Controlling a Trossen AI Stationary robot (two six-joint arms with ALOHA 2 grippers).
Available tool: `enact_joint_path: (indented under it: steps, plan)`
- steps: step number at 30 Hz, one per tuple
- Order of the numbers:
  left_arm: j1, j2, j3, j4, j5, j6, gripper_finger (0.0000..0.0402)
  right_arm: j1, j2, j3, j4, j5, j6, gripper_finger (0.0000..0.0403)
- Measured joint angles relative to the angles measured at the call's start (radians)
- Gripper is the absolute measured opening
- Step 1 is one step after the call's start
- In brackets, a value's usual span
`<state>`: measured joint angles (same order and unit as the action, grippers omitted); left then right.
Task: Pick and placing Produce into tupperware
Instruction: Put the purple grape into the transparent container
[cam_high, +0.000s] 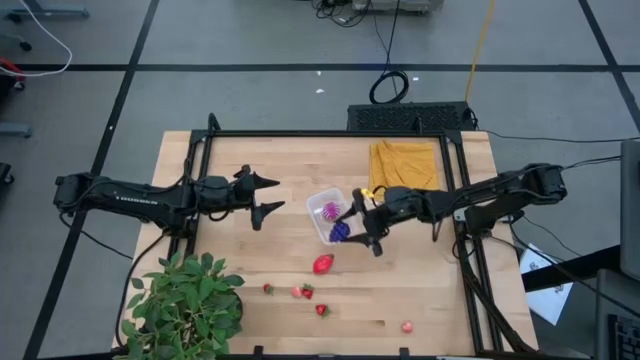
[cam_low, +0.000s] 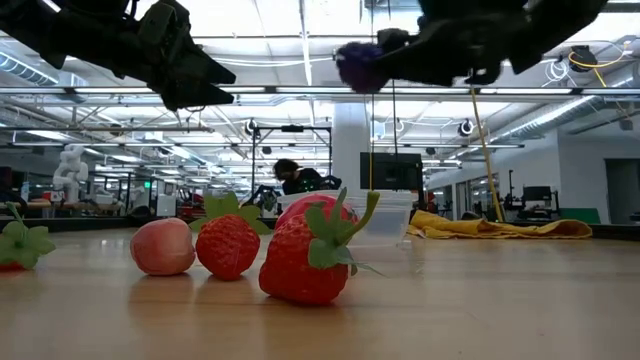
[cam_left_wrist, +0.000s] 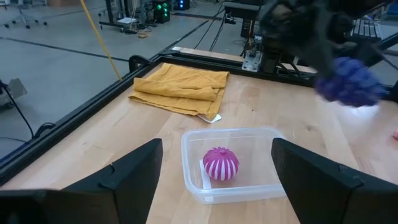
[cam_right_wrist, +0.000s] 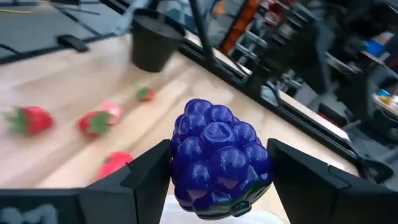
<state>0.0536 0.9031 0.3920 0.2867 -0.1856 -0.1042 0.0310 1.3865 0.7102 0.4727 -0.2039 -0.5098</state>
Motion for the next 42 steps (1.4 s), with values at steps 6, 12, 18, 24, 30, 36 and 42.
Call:
enact_joint_path:
  steps: [6, 12, 18, 24, 30, 36, 42]
  plan:
    - [0.0, 0.0, 0.0, 0.001, 0.0, 0.004, 0.0308, -0.069, 0.076, 0.076, 0.025, -0.005, 0.03, 0.0242]
    - [0.0, 0.0, 0.0, 0.001, 0.0, 0.004, 0.0308, -0.098, 0.184, 0.154, 0.002, -0.008, 0.075, 0.0242]
    - [0.0, 0.0, 0.0, -0.011, 0.0, 0.004, 0.0308, -0.106, 0.232, 0.154, -0.057, -0.007, 0.078, 0.0242]
    - [0.0, 0.0, 0.0, -0.024, 0.0, 0.004, 0.0308, -0.113, 0.232, 0.154, -0.155, -0.006, 0.079, 0.0242]
    - [0.0, 0.0, 0.0, -0.024, 0.0, 0.014, 0.0308, -0.126, 0.232, 0.154, -0.228, -0.006, 0.079, 0.0242]
    - [0.0, 0.0, 0.0, -0.024, 0.0, 0.016, 0.0308, -0.15, 0.232, 0.154, -0.31, -0.006, 0.079, 0.0242]
    - [0.0, 0.0, 0.0, -0.024, 0.0, 0.017, 0.0308, -0.156, 0.232, 0.154, -0.358, -0.006, 0.107, 0.0242]
